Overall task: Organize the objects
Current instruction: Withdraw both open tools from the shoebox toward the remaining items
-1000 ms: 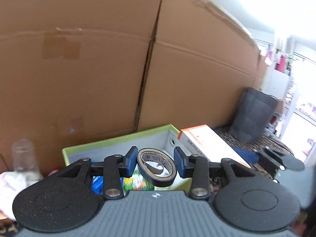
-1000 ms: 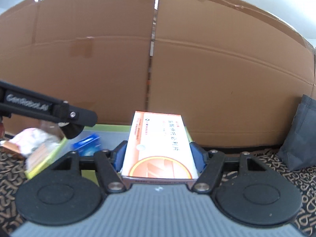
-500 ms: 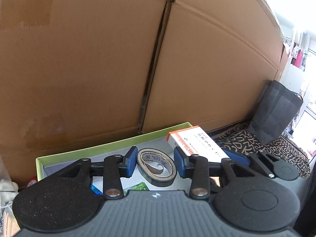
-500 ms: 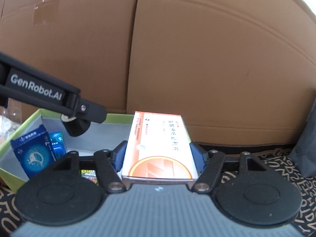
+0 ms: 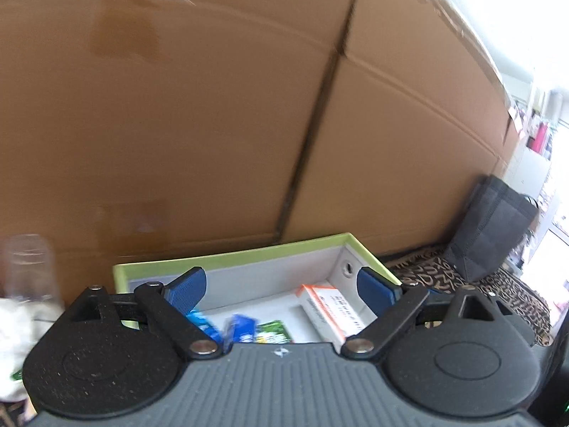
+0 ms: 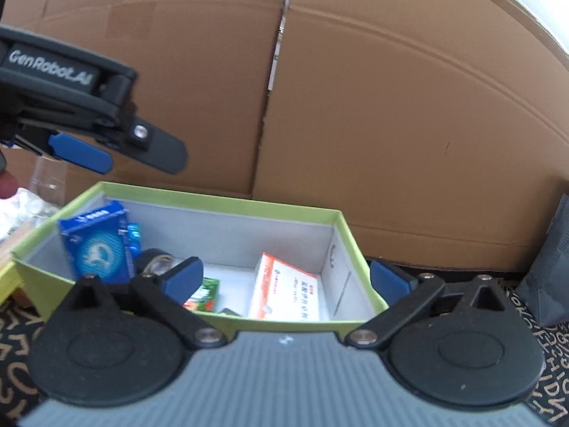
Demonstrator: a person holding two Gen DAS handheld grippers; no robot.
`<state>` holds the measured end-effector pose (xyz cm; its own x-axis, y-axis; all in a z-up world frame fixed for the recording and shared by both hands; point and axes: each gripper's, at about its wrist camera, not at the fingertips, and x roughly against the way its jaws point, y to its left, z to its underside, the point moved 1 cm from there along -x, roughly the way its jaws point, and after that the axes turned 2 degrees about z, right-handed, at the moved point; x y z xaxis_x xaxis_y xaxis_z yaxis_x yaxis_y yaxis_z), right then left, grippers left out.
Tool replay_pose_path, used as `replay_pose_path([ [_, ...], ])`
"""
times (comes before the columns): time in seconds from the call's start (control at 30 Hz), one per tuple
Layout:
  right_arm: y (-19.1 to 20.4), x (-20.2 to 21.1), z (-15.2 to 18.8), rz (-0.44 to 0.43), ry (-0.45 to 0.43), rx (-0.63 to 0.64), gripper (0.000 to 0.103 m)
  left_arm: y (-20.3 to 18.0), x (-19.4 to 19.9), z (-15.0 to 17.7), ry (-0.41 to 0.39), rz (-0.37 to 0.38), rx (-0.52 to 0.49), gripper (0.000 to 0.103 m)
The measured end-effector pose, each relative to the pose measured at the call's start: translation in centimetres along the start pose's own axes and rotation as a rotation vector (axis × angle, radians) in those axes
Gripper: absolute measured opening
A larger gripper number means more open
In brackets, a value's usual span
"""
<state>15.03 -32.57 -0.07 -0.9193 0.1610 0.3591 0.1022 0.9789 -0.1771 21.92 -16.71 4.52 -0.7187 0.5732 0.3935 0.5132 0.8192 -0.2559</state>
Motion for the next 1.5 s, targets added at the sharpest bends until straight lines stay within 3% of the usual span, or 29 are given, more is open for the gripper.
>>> replay_pose_path([
  [0.07, -0.5, 0.1, -0.8, -0.029, -0.018, 0.001, 0.103, 0.9, 1.5, 0.2, -0.028, -0.026, 0.018, 0.095],
  [0.3, 5.1, 2.0, -2.9, -0.184, -0.073, -0.015, 0.103, 5.3, 5.5, 0.9, -0.059, -0.116, 0.127, 0.095],
  [0.43, 8.4, 1.7, -3.6, -0.221, -0.063, 0.02, 0.103, 7.6, 7.0, 1.0, -0.059, -0.133, 0.188, 0.095],
  [0.5, 9.5, 1.1, -3.6, -0.177, -0.044, 0.087, 0.103, 8.1, 7.2, 1.2, -0.053, -0.141, 0.197, 0.095],
  [0.6, 8.8, -0.1, -2.5, 0.021, -0.026, 0.185, 0.103, 9.5, 8.3, 1.7, -0.063, -0.159, 0.187, 0.095],
  [0.67, 6.8, -0.5, -1.9, 0.162, 0.031, 0.174, 0.103, 10.6, 8.8, 2.2, -0.073, -0.173, 0.196, 0.095],
  [0.73, 4.7, -0.8, -1.5, 0.202, 0.092, 0.109, 0.103, 11.8, 8.7, 2.7, -0.055, -0.174, 0.231, 0.095],
  [0.9, 4.3, 1.3, -1.6, 0.087, 0.064, 0.017, 0.103, 13.5, 8.4, 4.2, 0.001, -0.166, 0.327, 0.095],
  [1.23, 11.5, 7.1, -2.3, -0.205, -0.024, 0.01, 0.103, 13.9, 14.1, 9.1, 0.014, -0.194, 0.246, 0.095],
  [1.4, 16.1, 8.5, -0.3, -0.307, 0.024, 0.022, 0.102, 14.5, 16.0, 12.3, 0.039, -0.228, 0.205, 0.095],
  [1.5, 18.2, 7.7, 1.2, -0.361, 0.1, -0.008, 0.09, 15.0, 16.9, 13.7, 0.05, -0.229, 0.203, 0.095],
])
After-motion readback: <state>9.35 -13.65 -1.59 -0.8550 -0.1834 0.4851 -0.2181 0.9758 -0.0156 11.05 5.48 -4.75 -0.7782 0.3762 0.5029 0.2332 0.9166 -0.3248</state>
